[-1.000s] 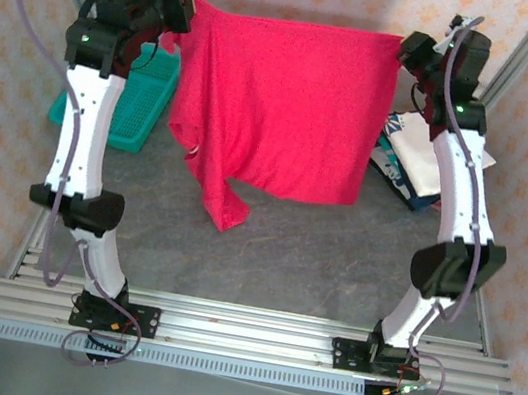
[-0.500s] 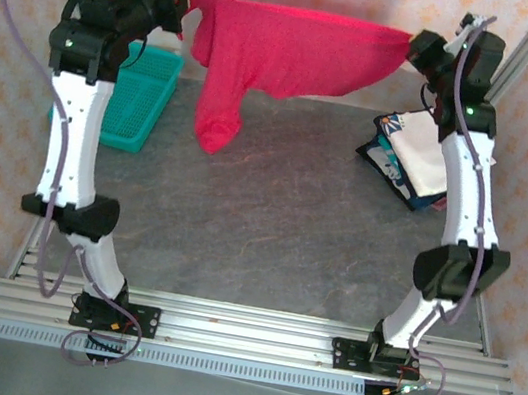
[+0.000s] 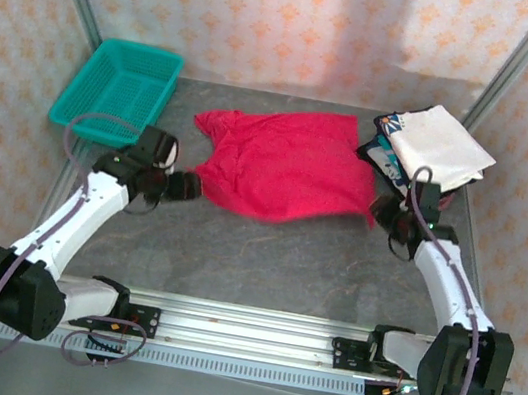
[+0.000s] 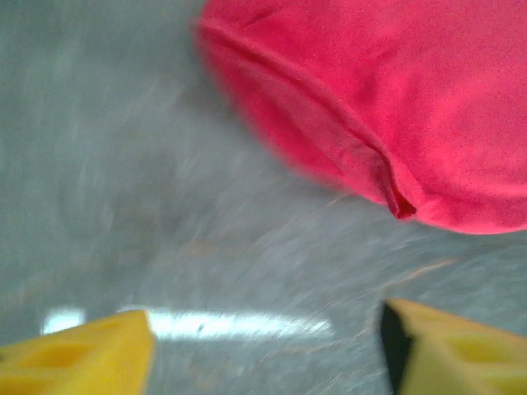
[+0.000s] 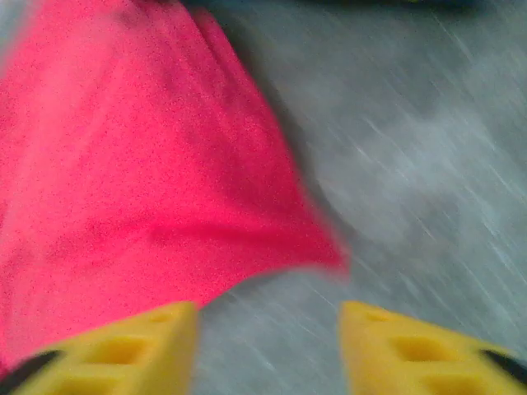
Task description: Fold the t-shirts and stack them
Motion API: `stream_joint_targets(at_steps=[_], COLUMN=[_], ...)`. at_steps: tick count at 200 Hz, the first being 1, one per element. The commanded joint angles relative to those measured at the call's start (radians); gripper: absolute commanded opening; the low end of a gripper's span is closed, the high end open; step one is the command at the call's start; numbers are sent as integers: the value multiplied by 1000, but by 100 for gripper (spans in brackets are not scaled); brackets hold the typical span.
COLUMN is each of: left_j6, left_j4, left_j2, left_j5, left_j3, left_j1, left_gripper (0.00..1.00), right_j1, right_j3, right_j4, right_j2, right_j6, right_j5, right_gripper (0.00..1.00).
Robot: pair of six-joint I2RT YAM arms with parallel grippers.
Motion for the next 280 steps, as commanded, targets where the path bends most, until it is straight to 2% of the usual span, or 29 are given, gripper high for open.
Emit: stream_joint_targets(at_steps=[1,37,72,100,140,168,213,249,280], left_j6=[-255,-363,-410,-377,-339,-307,-295,-282,-277], left_j4=[-52,-145,105,190,327,343,449,458,459], left_j2=[-134,-144,-19,171,345,441,529,596,607], left_j5=[-130,-199,-80,-43,-17,-10,-6,-4,19], left_j3=[-22,-6,-28,15,28,49,68,95,94], left_j1=[-6,-6,-6,-3,38,52,64,63,60], left_gripper=[98,100,98,86,59,54,53,40,16], right_j1=[-2,-3,-2,-3,-2,-2,-2,-2,-2], right_j3=[-38,-6,58,116,147,146,137,138,143], right_j4=[-76,-145,-137,-142,-148,-154,-162,-173,-171], right_j2=[-72,-83,14,115,150,137,122,119,126], right_j6=[72,62,31,-2,-34,-46,-54,-59,-61], right_j5=[97,78,30,-13,-60,-57,-45,-26,1], right_gripper=[69,75,76,76,75,75,76,75,75])
